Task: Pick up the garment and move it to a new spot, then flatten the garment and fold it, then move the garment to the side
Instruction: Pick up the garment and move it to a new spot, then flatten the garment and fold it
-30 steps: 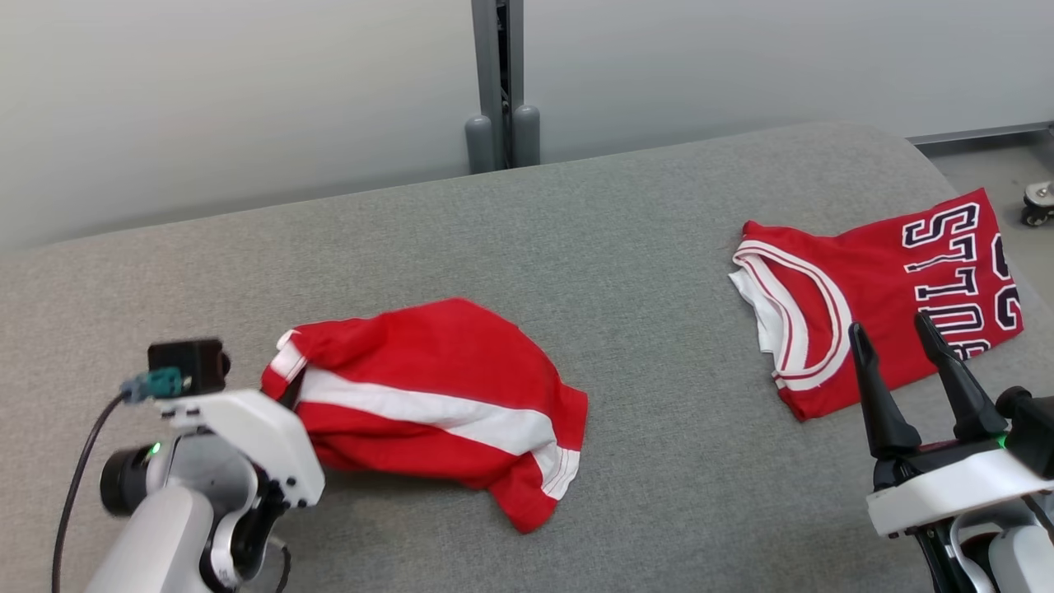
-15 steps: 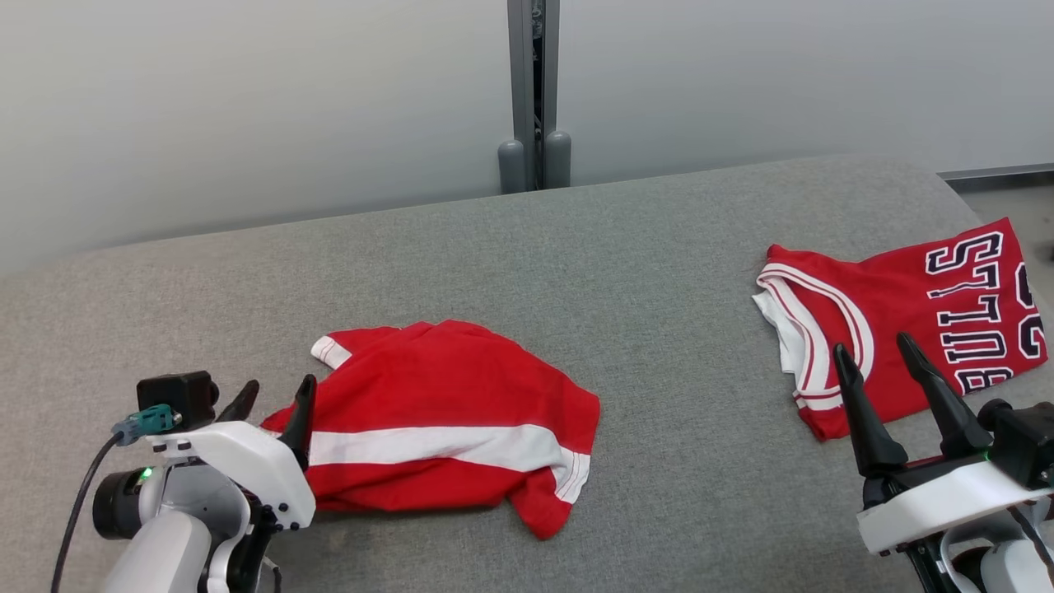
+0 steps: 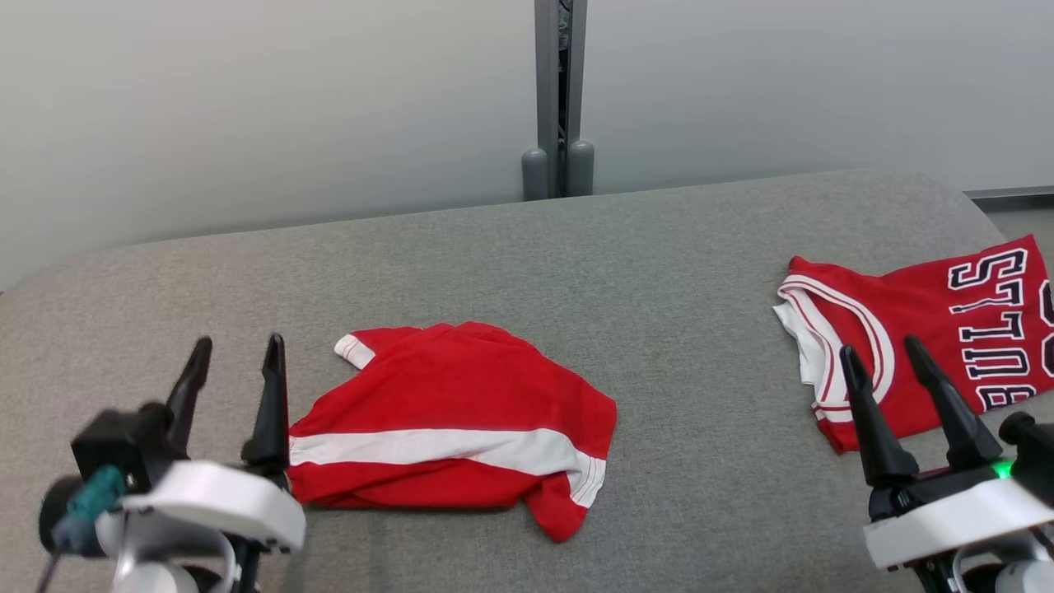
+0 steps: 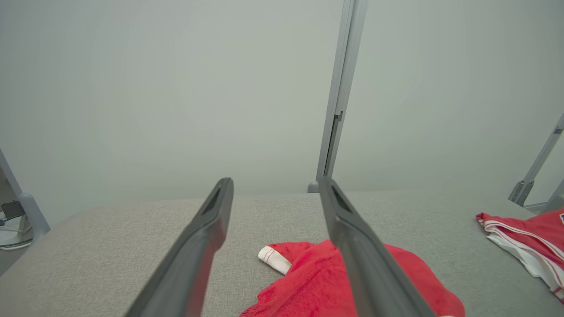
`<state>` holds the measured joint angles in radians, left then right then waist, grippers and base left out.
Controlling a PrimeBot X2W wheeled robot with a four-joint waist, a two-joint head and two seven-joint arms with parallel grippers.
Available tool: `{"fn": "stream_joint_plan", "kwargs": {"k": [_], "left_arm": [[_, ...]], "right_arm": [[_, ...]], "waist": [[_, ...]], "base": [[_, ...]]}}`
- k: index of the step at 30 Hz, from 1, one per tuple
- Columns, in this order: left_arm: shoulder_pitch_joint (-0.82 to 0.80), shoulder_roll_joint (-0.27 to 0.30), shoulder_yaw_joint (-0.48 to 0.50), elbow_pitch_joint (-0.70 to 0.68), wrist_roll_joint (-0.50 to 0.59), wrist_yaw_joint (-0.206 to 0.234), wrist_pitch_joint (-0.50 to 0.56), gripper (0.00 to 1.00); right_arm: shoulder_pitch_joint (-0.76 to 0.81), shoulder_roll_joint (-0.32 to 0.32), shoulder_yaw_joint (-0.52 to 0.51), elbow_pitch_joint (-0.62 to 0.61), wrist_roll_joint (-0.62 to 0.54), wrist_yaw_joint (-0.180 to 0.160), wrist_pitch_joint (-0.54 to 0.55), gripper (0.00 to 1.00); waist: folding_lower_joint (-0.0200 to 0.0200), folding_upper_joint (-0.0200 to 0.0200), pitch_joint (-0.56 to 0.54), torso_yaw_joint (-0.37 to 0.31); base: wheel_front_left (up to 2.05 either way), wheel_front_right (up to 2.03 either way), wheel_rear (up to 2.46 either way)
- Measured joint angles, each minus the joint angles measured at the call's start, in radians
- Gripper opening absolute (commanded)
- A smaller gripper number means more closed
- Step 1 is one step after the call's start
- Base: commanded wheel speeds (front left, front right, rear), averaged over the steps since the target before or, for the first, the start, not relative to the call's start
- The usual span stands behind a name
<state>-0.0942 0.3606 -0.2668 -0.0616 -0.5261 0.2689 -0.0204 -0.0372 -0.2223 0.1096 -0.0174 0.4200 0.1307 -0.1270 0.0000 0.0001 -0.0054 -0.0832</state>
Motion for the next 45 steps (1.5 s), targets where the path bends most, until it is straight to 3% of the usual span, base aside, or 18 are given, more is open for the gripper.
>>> {"fn": "stream_joint_plan", "kwargs": {"k": [6,12,30,36,45], "left_arm": [[0.116,-0.048,-0.026,-0.055,0.026,0.039,-0.087,1.0],[0.159,-0.067,-0.032,-0.045,0.031,0.043,-0.146,1.0],[0.15,-0.052,-0.039,-0.031,0.034,0.043,-0.146,1.0],[0.15,-0.018,-0.043,-0.006,0.02,0.034,-0.075,1.0],[0.003,0.077,-0.061,0.055,-0.069,-0.079,0.16,1.0]], "right_arm": [[0.062,0.014,0.005,-0.022,-0.021,0.0,-0.021,1.0],[0.109,0.049,-0.005,-0.023,-0.036,0.0,-0.038,1.0],[0.109,0.044,-0.007,-0.034,-0.053,0.0,-0.02,1.0],[0.09,0.041,0.034,-0.016,-0.042,0.0,0.029,1.0],[-0.088,0.062,0.165,0.188,0.053,0.0,0.29,1.0]], "waist": [[0.0,0.0,0.002,0.022],[0.0001,0.0,0.005,0.034],[0.0001,0.0,-0.002,0.03],[0.0001,0.0,0.006,0.032],[0.0,0.0,0.093,0.053]], "base": [[0.0,0.0,0.0],[0.0,0.0,0.0],[0.0,0.0,0.0],[0.0,0.0,0.0],[0.0,0.0,0.0]]}}
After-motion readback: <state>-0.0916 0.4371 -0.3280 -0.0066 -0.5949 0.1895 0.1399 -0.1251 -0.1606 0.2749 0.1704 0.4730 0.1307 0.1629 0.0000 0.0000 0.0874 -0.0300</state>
